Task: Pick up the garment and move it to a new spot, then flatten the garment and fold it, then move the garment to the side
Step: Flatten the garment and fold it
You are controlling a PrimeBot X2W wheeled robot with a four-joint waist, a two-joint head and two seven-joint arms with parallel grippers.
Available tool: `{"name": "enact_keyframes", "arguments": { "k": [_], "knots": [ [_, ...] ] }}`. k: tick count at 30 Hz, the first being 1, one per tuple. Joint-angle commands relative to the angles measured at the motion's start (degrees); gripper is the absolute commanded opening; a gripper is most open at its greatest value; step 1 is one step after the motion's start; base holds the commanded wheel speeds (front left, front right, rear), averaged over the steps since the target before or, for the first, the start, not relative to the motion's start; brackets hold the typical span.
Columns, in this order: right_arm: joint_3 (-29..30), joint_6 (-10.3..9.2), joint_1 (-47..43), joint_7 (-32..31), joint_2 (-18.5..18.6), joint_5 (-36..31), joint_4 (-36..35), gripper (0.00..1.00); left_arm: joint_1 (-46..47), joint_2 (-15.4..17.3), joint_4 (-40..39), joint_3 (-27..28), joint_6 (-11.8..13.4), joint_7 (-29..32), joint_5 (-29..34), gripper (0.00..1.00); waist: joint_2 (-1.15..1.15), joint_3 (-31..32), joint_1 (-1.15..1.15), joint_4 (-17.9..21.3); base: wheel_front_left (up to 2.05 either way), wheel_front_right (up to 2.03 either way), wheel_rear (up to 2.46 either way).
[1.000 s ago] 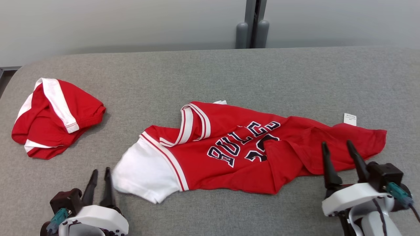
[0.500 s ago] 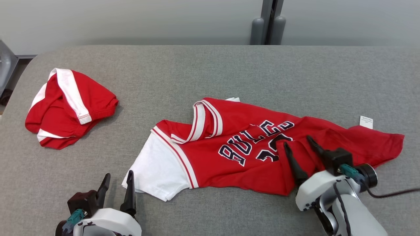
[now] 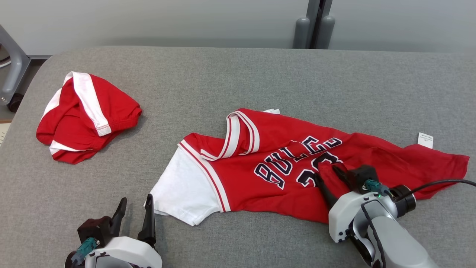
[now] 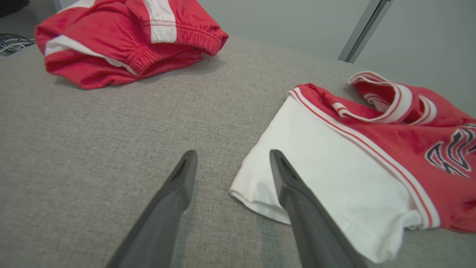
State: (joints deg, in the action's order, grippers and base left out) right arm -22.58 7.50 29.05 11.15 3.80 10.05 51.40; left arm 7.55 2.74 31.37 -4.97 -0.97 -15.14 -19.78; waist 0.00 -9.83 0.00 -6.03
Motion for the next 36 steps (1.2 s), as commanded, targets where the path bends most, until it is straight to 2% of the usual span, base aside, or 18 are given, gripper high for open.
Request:
{"name": "enact_keyframes", "arguments": {
  "k": [1, 6, 10, 19, 23, 25, 29, 30, 31, 32, 33, 36],
  "knots": [
    [-0.02, -0.02, 0.8, 0.34, 0.19, 0.31, 0.49, 0.0, 0.68, 0.27, -0.45, 0.05, -0.04, -0.01, -0.02, 1.0, 0.0, -0.19, 0.0, -0.06, 0.0, 0.0, 0.0],
    [1.53, -0.02, 2.11, 2.39, 0.64, 1.38, 1.84, 0.0, 1.01, 0.27, -1.13, 0.39, 0.1, -0.01, 0.2, 1.0, 0.0, -0.7, 0.0, 0.09, 0.0, 0.0, 0.0],
    [3.89, -0.02, 3.63, 3.87, 1.55, 1.16, -0.53, 0.0, 0.68, 0.27, -1.39, 0.66, -0.1, -0.01, 0.25, 1.0, 0.0, -0.62, 0.0, 0.43, 0.0, 0.0, 0.0],
    [11.25, -0.02, 8.51, 4.11, 2.77, -2.12, -27.25, 0.0, 0.67, 0.27, -1.48, 0.63, -0.07, -0.01, 0.55, 1.0, 0.0, 0.39, 0.0, 1.14, 0.0, 0.0, 0.0],
    [13.88, -0.02, 3.31, 4.07, 2.54, -2.24, -34.81, 0.0, -0.35, 0.27, -1.5, 1.08, 0.22, -0.01, 0.41, 1.0, 0.0, 0.94, 0.0, 2.34, 0.0, 0.0, 0.0],
    [14.39, -0.02, 1.29, 3.99, 2.6, -2.31, -35.69, 0.0, -0.56, 0.27, -1.39, 1.08, 0.26, -0.01, 0.19, 1.0, 0.0, 1.01, 0.0, 2.75, 0.0, 0.0, 0.0],
    [17.9, -0.02, -8.9, 3.99, 2.64, -1.75, -36.74, 0.0, -0.86, 0.27, -1.32, 0.78, 0.08, -0.01, -0.11, 1.0, 0.0, 1.0, 0.0, 4.39, 0.0, 0.0, 0.0],
    [19.34, -0.02, -11.6, 3.99, 2.29, -1.37, -36.45, 0.06, -0.82, 0.28, -1.38, 0.76, 0.13, -0.01, -0.07, 1.0, 0.0, 0.89, 0.0, 4.84, 0.0, 0.0, 0.0],
    [20.99, -0.02, -14.28, 3.99, 1.91, -1.13, -35.57, 0.26, -0.74, 0.29, -1.45, 0.81, 0.17, -0.01, 0.07, 1.0, 0.0, 0.8, 0.0, 5.28, 0.0, 0.0, 0.0],
    [22.44, -0.02, -16.6, 3.99, 1.44, -0.94, -34.51, 0.71, -0.66, 0.29, -1.45, 0.93, 0.18, -0.01, 0.35, 1.0, 0.0, 0.76, 0.0, 5.76, 0.0, 0.0, 0.0],
    [23.98, -0.02, -18.34, 4.0, 0.99, -0.73, -33.7, 1.0, -0.54, 0.27, -1.41, 1.06, 0.11, -0.01, 0.63, 1.0, 0.0, 0.71, 0.0, 6.19, 0.0, 0.0, 0.0],
    [27.33, -0.01, -21.87, 4.0, 0.11, -0.6, -31.19, 1.0, -0.26, 0.28, -1.33, 1.82, -0.15, -0.01, 1.55, 1.0, 0.0, 0.69, 0.0, 7.4, 0.0, 0.0, 0.0]
  ]
}}
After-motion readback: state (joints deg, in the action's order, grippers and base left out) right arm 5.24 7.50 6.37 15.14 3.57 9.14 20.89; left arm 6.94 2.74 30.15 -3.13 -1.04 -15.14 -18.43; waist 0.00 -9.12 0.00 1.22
